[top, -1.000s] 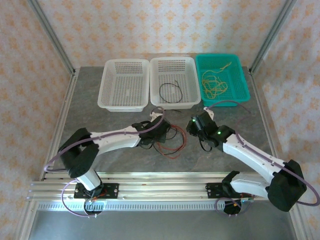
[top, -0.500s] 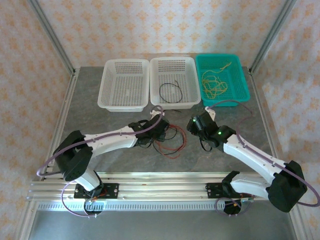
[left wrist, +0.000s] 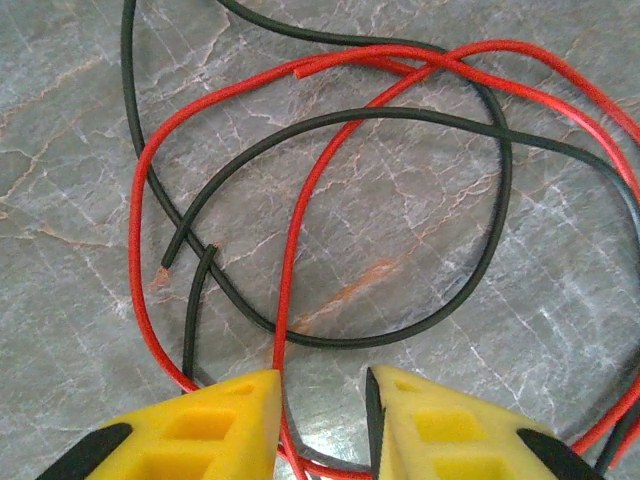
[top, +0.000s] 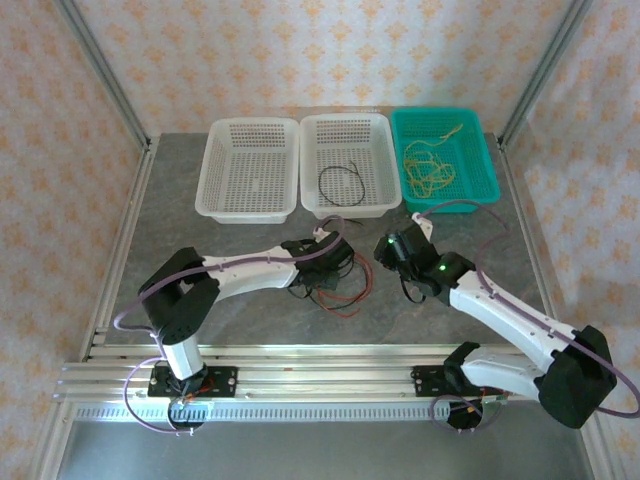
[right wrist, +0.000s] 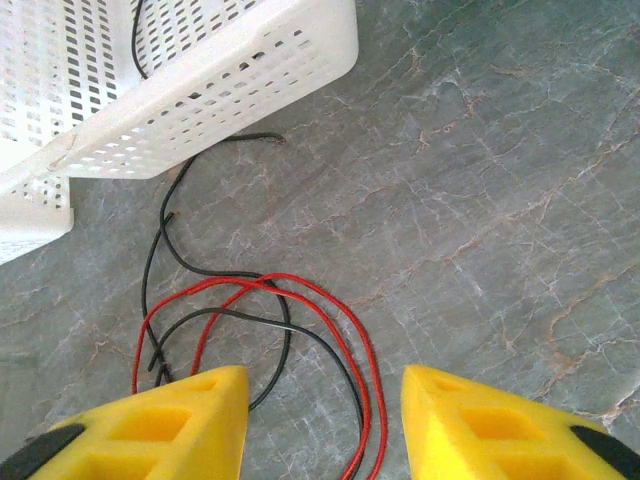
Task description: Untangle the cables
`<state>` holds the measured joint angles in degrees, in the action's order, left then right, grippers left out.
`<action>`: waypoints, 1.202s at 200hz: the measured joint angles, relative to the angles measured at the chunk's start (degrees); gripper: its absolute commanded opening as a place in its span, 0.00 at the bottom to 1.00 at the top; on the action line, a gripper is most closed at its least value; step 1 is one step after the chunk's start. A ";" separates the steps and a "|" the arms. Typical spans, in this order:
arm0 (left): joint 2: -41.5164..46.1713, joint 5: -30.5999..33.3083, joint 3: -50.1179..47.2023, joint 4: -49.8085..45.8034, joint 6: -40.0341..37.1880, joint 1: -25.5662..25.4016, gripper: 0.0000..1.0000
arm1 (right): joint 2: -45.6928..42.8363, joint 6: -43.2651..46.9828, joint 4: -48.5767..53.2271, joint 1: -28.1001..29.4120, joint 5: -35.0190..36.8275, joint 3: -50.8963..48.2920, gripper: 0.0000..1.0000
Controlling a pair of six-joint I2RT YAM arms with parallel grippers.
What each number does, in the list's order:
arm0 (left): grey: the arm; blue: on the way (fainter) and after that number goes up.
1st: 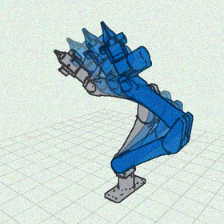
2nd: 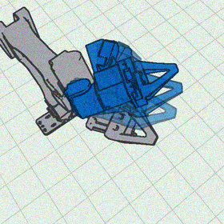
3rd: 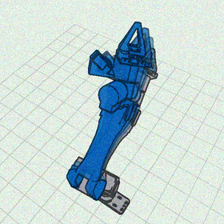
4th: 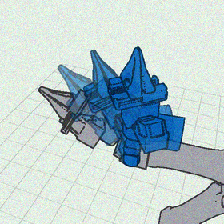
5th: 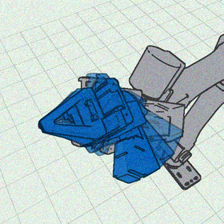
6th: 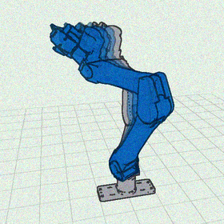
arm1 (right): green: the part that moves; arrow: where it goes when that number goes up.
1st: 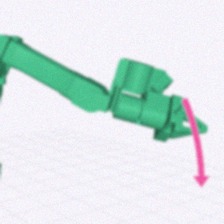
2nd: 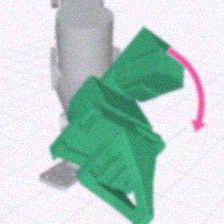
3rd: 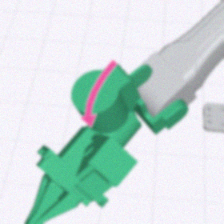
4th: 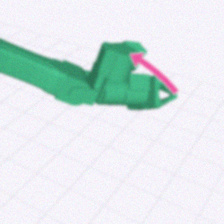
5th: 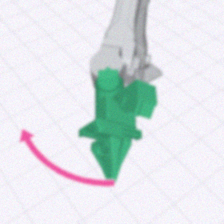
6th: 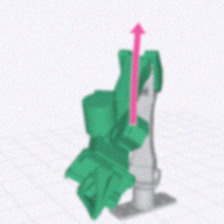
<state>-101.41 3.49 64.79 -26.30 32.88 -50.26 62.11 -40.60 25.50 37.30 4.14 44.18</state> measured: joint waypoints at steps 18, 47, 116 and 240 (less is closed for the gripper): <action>-0.90 0.20 0.37 -0.90 0.11 0.00 0.34 | -0.66 -0.15 0.00 0.00 0.00 0.00 0.44; -2.16 0.48 0.70 -2.27 0.09 0.00 0.36 | -1.11 -0.35 0.00 0.00 0.00 -0.02 0.44; -3.87 0.59 0.81 -2.71 0.09 0.00 0.33 | -1.11 -0.57 -0.02 0.00 -0.02 -0.70 0.44; -7.23 1.01 3.17 -3.76 0.15 -0.85 0.15 | -1.11 -0.76 -0.07 0.00 -0.04 -0.85 0.43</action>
<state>-108.64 4.49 67.96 -30.06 33.04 -51.11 60.99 -41.36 25.43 37.30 4.10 43.33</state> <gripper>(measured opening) 0.179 0.433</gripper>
